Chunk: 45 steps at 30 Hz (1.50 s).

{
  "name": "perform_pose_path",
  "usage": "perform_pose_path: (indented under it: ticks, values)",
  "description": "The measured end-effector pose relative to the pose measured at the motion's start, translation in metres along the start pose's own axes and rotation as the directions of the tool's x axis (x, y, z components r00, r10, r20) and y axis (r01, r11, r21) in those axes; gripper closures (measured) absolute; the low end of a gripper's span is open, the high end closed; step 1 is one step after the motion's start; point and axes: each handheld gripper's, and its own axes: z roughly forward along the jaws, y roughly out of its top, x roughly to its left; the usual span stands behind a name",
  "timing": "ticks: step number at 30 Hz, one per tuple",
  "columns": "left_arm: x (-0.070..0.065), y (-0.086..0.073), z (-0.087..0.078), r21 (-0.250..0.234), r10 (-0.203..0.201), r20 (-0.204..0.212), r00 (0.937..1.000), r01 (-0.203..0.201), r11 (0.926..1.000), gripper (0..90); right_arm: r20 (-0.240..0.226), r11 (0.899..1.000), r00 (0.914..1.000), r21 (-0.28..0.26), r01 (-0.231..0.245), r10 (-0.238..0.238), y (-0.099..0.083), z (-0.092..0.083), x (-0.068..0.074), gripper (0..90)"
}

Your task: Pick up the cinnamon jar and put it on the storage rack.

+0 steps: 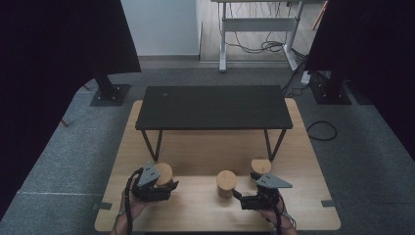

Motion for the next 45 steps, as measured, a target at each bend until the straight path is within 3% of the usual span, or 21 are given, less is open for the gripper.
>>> perform_pose_path:
  ticks: [18, 31, 34, 45]
  values:
    - [0.005, 0.014, -0.002, -0.012, 0.014, 0.0, 0.9999, -0.014, 0.9998, 25.4, 0.013, 1.0, 0.9999, 0.008, 0.004, -0.004, 0.0, 0.002, 0.004, 2.8]
    - [0.007, 0.024, -0.003, -0.004, 0.03, -0.015, 0.9994, -0.03, 0.9995, 25.3, -0.002, 1.0, 1.0, 0.023, 0.007, -0.007, 0.0, 0.005, 0.002, 2.8]
    - [0.01, 0.024, -0.002, -0.01, 0.015, -0.005, 0.9999, -0.015, 0.9998, 25.4, 0.0, 1.0, 1.0, 0.025, 0.009, -0.009, 0.0, 0.005, 0.002, 2.8]
    - [0.011, 0.034, -0.002, -0.004, 0.034, -0.003, 0.9994, -0.034, 0.9994, 25.4, 0.005, 1.0, 1.0, 0.028, 0.005, -0.005, 0.001, 0.005, 0.002, 2.9]
